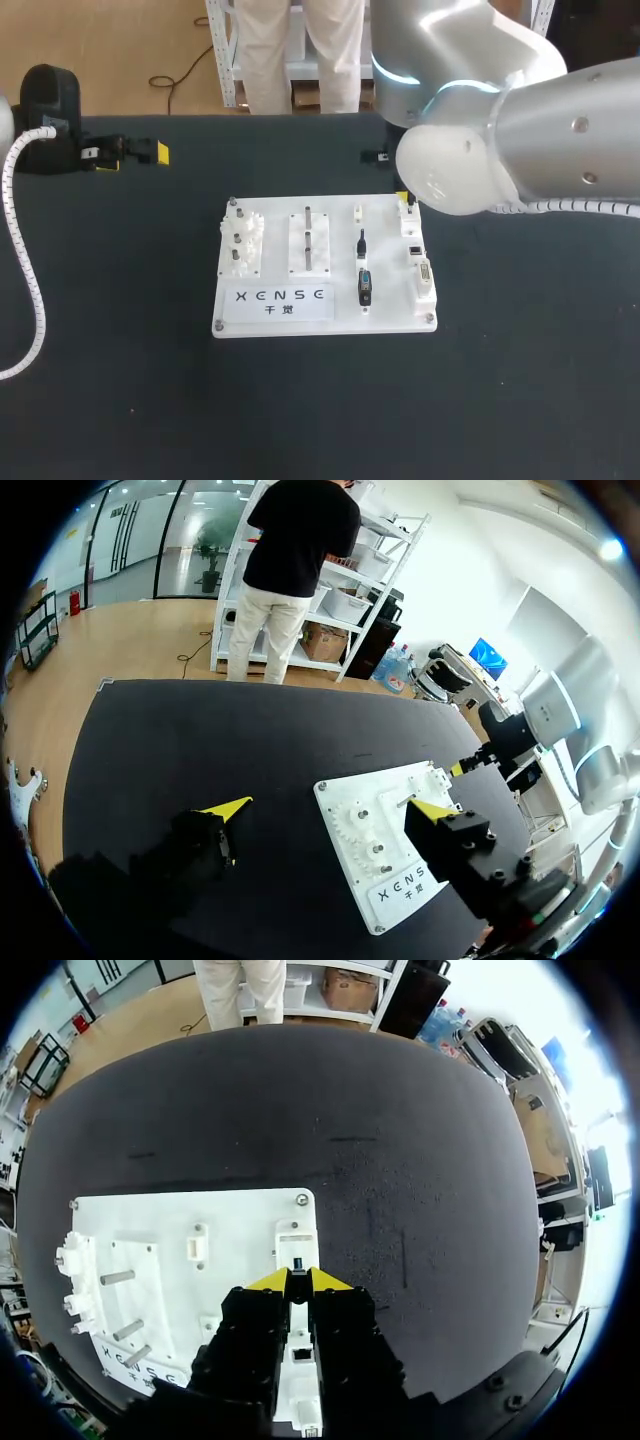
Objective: Insert the USB connector, Ethernet cable, and multi-pin plug into their matching sockets one by one.
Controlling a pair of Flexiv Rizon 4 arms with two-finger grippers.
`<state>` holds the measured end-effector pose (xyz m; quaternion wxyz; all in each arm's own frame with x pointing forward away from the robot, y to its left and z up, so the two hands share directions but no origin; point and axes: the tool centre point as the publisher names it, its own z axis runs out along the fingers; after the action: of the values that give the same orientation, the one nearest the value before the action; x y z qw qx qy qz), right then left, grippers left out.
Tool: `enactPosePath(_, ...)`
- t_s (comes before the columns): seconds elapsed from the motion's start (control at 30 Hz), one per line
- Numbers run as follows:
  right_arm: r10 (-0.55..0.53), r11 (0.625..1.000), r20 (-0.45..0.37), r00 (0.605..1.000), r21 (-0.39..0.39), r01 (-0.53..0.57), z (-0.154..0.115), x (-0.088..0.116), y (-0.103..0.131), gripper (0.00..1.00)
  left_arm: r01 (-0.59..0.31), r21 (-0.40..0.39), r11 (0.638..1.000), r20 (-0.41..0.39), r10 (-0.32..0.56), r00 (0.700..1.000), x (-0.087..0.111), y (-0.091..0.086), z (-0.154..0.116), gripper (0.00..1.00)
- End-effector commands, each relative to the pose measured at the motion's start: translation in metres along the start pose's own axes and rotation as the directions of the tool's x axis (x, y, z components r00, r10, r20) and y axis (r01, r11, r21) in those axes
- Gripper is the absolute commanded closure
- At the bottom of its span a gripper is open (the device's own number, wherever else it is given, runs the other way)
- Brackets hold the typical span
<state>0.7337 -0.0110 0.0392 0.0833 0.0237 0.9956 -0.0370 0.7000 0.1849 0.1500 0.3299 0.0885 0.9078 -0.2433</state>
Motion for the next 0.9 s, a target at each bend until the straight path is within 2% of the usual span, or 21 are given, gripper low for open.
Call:
enactPosePath(0.03,0.003,1.000,0.004,1.000,-0.001,-0.003,-0.001,0.000,-0.002,1.00,0.000,0.000,1.000,0.000,0.000,1.000,0.000,0.000,0.000,0.00)
enactPosePath(0.5,0.010,1.000,-0.005,1.000,0.008,-0.010,0.005,0.004,-0.008,1.00,0.000,0.000,1.000,0.000,0.000,1.000,0.000,0.000,0.000,0.00)
enactPosePath(0.9,0.012,1.000,-0.010,1.000,0.007,-0.012,0.010,0.000,-0.003,1.00,0.000,0.000,1.000,0.000,0.000,1.000,0.000,0.000,0.000,0.00)
